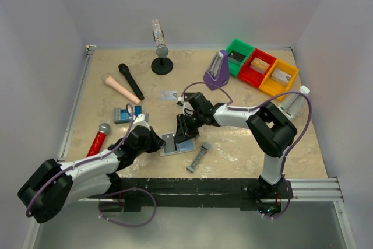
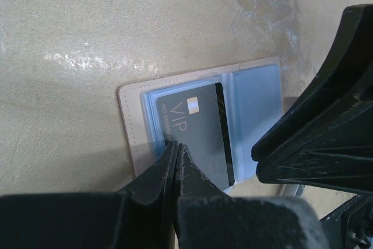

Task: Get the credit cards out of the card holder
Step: Remove the credit card from the card holder.

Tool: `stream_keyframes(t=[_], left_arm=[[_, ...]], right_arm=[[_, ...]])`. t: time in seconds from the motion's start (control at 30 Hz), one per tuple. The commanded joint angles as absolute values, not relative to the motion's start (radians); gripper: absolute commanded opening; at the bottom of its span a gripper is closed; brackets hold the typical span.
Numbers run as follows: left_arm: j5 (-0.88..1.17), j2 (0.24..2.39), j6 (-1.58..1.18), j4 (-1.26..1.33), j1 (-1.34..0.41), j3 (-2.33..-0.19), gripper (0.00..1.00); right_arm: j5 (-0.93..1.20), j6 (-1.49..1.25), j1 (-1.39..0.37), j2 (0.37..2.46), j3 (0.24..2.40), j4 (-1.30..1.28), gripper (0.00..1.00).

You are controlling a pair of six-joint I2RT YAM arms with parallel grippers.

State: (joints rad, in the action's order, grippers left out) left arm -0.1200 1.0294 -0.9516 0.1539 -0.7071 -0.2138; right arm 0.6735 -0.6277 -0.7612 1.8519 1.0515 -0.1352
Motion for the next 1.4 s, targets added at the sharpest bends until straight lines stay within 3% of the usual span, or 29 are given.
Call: stream_keyframes(t=[0.0,1.0,1.37], left_arm=[[-0.137,1.043,-0.969,0.173,-0.700,-0.189,0.00],[-0.123,1.008,-0.974,0.170,-0.700,-0.155,0.00],[-0.117,0.997,-0.986,0.170,-0.700,-0.133,0.12]], right_arm=[[0.689,-0.634,-0.769,1.865,1.092,-0.114,0.29],[0.692,-0.718,-0.769,1.934,1.091,-0.046,0.30],[0.729,-0.787,-0.767,1.942,1.063,0.051,0.30]])
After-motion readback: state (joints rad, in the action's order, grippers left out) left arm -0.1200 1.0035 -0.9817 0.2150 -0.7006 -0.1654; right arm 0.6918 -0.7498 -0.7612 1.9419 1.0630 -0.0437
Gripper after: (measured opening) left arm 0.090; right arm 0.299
